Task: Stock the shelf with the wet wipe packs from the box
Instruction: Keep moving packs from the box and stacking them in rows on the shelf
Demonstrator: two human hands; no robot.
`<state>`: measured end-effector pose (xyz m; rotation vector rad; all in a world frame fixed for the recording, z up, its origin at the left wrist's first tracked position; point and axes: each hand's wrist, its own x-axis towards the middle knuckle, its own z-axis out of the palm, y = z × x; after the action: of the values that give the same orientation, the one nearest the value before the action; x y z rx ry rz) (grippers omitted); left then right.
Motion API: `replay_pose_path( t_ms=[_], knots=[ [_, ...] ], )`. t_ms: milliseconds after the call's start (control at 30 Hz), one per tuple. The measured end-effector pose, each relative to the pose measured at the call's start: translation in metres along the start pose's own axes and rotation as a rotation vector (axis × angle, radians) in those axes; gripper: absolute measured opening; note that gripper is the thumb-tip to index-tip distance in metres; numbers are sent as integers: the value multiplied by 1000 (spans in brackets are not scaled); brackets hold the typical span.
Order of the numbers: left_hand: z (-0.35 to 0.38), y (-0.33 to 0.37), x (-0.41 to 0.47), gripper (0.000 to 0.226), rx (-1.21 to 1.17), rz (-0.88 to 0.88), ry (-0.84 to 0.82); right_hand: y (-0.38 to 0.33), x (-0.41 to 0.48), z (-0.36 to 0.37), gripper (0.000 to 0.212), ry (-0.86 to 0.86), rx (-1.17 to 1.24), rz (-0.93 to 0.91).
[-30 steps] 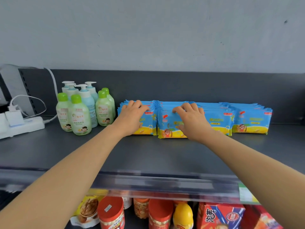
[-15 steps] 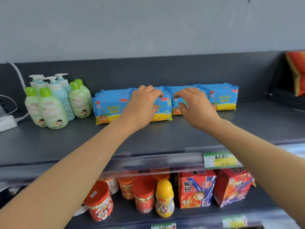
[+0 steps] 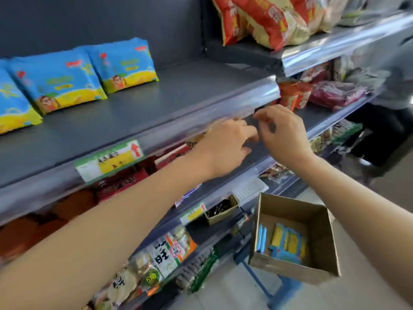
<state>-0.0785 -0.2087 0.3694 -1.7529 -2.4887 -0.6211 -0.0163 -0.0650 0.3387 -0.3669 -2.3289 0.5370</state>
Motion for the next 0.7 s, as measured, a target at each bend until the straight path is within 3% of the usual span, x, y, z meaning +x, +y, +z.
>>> replay_pose_path(
  t_ms=[300,533,700],
  knots=[
    [189,29,89,23,-233,-250,-538,196,-99,12,26,-526,-179,460],
    [317,9,92,23,-321,-502,-722,291,-163,57,29,-857,-121,705],
    [394,-13,83,24,-316,-635,-808,334,-207,95,29,-1050,-147,782]
  ],
)
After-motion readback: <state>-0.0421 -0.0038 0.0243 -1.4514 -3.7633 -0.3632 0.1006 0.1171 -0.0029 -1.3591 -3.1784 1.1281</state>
